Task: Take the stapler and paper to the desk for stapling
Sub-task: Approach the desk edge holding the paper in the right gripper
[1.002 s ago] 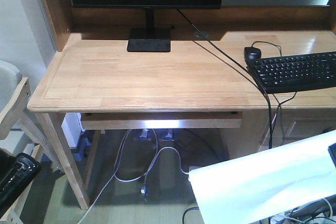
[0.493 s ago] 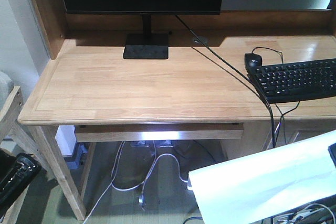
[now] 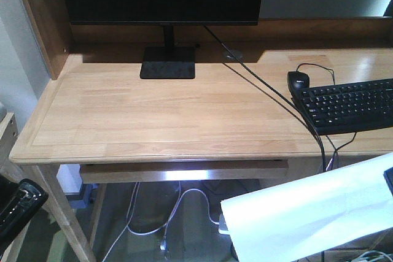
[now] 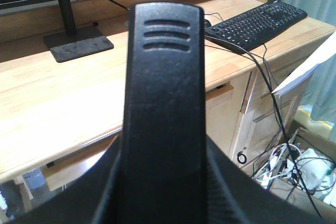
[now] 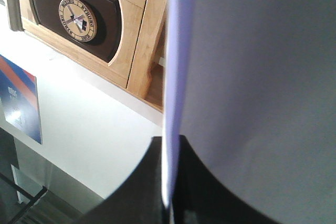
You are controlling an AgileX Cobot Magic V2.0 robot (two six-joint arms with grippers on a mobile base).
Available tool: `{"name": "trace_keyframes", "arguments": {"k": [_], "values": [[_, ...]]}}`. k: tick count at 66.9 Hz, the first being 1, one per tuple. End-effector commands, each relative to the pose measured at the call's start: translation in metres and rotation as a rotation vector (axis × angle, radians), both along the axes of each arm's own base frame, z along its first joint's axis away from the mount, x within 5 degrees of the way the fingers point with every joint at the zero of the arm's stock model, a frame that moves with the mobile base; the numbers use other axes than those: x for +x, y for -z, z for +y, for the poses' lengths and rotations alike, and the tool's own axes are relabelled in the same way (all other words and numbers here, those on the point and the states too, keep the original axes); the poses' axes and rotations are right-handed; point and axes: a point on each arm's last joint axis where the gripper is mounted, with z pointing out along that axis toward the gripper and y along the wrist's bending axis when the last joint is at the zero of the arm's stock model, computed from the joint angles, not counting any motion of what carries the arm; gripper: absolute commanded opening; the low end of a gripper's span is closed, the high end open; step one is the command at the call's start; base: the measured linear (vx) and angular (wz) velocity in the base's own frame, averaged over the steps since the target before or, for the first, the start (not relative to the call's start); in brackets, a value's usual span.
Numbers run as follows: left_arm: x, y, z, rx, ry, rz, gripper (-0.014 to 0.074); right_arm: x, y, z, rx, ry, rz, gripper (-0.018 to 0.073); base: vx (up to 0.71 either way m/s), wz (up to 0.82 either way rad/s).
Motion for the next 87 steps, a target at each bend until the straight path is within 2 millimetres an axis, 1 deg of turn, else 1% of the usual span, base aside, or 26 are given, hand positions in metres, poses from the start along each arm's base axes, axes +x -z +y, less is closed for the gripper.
{"name": "trace_keyframes", "arguments": {"k": [1,87], "values": [[0.0009,-0.0198,-0.0007,-0.084,0.000,-0.113,-0.0007,-0.0016,-0.0037,0.0010,0.012,-0.016,-0.049,-0.0005,0.11,-0.01],[0.0009,-0.0198,-0.0007,-0.084,0.000,-0.113,-0.0007,-0.0016,-0.0036,0.0010,0.011,-0.016,-0.048,-0.0005,0.09,0.00]]}}
